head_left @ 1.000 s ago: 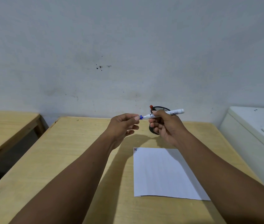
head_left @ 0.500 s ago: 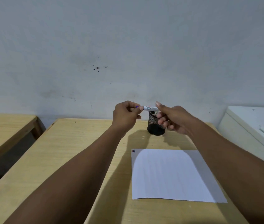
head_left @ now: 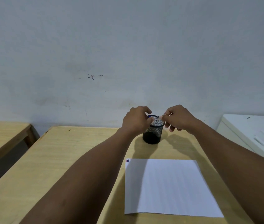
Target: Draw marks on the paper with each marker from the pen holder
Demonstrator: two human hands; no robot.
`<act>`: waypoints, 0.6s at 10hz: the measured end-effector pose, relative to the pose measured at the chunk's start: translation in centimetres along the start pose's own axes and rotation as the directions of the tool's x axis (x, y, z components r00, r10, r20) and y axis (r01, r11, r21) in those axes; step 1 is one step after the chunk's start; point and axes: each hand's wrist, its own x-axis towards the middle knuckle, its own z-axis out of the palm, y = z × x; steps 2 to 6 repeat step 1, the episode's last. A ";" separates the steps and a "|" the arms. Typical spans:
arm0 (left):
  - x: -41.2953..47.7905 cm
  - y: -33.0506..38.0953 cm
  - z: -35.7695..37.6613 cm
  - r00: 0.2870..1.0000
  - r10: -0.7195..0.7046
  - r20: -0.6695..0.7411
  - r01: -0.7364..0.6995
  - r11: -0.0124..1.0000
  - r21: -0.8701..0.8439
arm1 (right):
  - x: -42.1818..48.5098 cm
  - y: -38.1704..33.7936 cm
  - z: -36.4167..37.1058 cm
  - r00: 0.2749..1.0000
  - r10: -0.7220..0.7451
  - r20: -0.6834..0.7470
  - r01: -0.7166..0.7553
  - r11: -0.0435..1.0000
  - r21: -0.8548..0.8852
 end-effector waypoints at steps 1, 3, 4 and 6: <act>0.3 0.0 -0.6 1.000 0.021 0.004 -0.021 0.993 0.117 | 0.2 -0.1 -0.1 1.000 -0.001 0.005 0.001 1.000 0.001; 0.3 0.0 -0.6 1.000 0.021 0.004 -0.021 0.993 0.117 | 0.2 -0.1 -0.1 1.000 -0.001 0.005 0.001 1.000 0.001; 0.3 0.0 -0.6 1.000 0.021 0.004 -0.021 0.993 0.117 | 0.2 -0.1 -0.1 1.000 -0.001 0.005 0.001 1.000 0.001; 0.3 0.0 -0.6 1.000 0.021 0.004 -0.021 0.993 0.117 | 0.2 -0.1 -0.1 1.000 -0.001 0.005 0.001 1.000 0.001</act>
